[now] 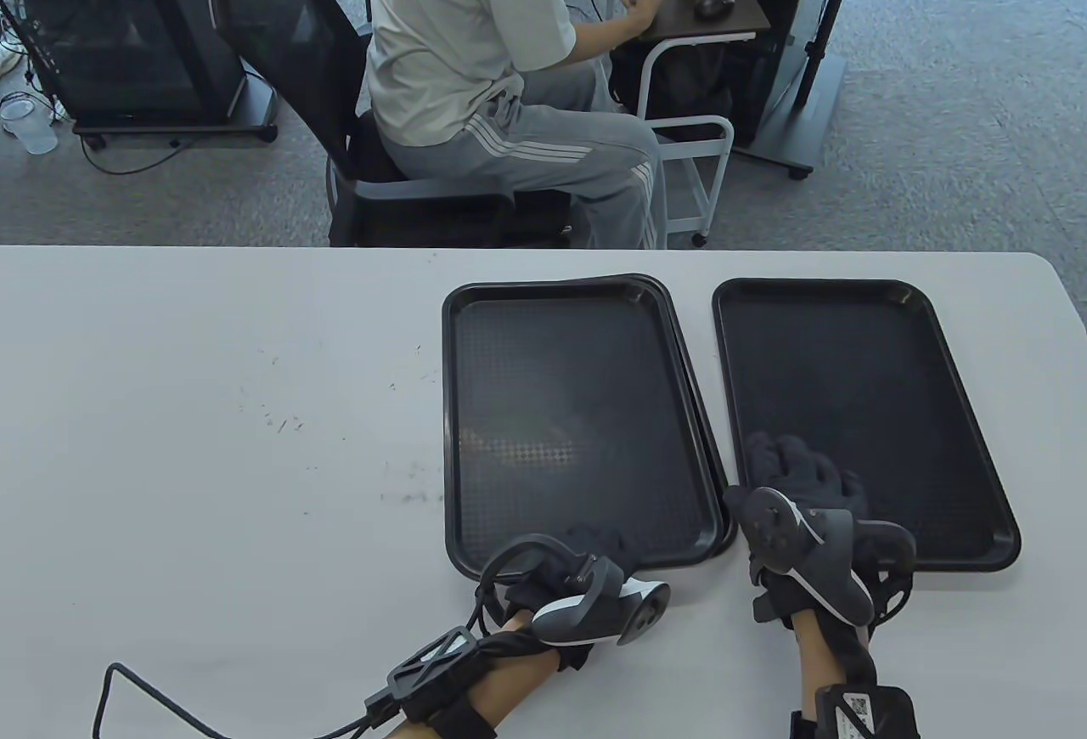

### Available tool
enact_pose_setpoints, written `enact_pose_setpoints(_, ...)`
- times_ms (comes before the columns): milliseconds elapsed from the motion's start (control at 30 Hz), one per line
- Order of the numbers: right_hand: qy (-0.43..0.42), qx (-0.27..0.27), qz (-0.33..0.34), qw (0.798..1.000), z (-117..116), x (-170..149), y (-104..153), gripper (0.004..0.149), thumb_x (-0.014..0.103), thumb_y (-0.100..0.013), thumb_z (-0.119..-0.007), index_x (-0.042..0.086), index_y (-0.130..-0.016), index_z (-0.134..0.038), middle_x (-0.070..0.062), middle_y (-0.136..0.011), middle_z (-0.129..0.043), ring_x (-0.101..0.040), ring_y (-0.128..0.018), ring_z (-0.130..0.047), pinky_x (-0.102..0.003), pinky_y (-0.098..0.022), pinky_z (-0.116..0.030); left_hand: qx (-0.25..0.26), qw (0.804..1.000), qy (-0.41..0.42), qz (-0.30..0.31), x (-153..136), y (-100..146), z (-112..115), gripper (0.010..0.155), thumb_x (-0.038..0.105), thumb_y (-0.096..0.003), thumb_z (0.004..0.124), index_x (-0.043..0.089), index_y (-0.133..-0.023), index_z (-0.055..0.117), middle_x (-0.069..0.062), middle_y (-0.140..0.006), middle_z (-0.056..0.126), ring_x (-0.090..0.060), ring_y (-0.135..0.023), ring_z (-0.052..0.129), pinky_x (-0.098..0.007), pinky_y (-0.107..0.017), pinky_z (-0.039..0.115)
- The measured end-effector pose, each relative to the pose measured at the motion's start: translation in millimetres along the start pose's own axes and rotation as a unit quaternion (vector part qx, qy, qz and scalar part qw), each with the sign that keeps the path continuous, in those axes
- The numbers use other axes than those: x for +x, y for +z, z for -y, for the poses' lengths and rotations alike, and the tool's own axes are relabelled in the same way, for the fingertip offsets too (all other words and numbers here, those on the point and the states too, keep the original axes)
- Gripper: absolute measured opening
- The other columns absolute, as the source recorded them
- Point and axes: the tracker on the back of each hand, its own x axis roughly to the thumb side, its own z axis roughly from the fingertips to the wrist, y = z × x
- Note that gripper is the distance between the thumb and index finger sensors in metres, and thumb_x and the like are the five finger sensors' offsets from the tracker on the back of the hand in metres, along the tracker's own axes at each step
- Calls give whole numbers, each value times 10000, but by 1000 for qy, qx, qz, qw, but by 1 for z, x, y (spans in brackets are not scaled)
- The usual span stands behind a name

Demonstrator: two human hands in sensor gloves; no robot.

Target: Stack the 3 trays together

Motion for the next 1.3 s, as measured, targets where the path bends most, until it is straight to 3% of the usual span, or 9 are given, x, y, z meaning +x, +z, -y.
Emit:
enact_pose_setpoints(233,-2,4,-1,1000,-1,-1,0,633,598,-402,-761,359,-978,-652,-48,-1036,-824,-316,-869,-912,-570,-618,-731,-29,999,27,-9,-8,2,-2,670,287,-385,965,269,-1029,782,-34,-1005,881,-256,-772,1037,-396,-611,922)
enact_pose_setpoints(367,-5,7,-2,1000,-2,-2,0,629,598,-403,-761,361,-976,-654,-46,-1035,-825,-316,-868,-913,-570,-619,-731,-78,996,6,-44,-19,4,-5,619,348,-381,965,312,-984,830,-10,-944,921,-262,-721,1044,-422,-573,916)
enact_pose_setpoints(433,-7,10,-3,1000,-3,-2,-1,629,597,-402,-761,360,-976,-656,-47,-1036,-825,-318,-866,-915,-571,-617,-731,-65,996,33,-41,-21,5,-3,580,321,-379,971,312,-950,870,-3,-897,958,-267,-672,1065,-426,-541,930)
enact_pose_setpoints(733,-6,13,-1,1000,-5,-2,-2,627,597,-403,-761,362,-974,-657,-46,-1031,-831,-316,-865,-916,-571,-618,-731,39,999,-15,-11,-10,7,2,540,367,-389,933,350,-926,884,61,-858,992,-217,-622,1086,-428,-529,919)
enact_pose_setpoints(1033,-5,21,1,1000,-9,-2,-3,628,597,-403,-760,359,-975,-657,-44,-1031,-831,-314,-863,-918,-571,-618,-731,31,999,-14,11,-7,3,6,544,325,-409,897,277,-948,850,7,-877,969,-236,-607,1076,-453,-522,912)
enact_pose_setpoints(1233,-6,19,4,1000,-9,0,-3,628,596,-402,-762,358,-975,-657,-46,-1028,-834,-316,-862,-920,-572,-617,-731,72,996,-31,30,3,3,7,541,306,-408,867,255,-947,838,-2,-875,964,-233,-585,1082,-442,-484,934)
enact_pose_setpoints(1300,-6,20,3,1000,-10,-1,-3,628,596,-403,-761,359,-975,-657,-45,-1029,-834,-316,-862,-919,-572,-617,-731,60,997,-31,42,6,2,10,537,304,-415,862,258,-949,833,2,-876,961,-224,-589,1082,-437,-493,931)
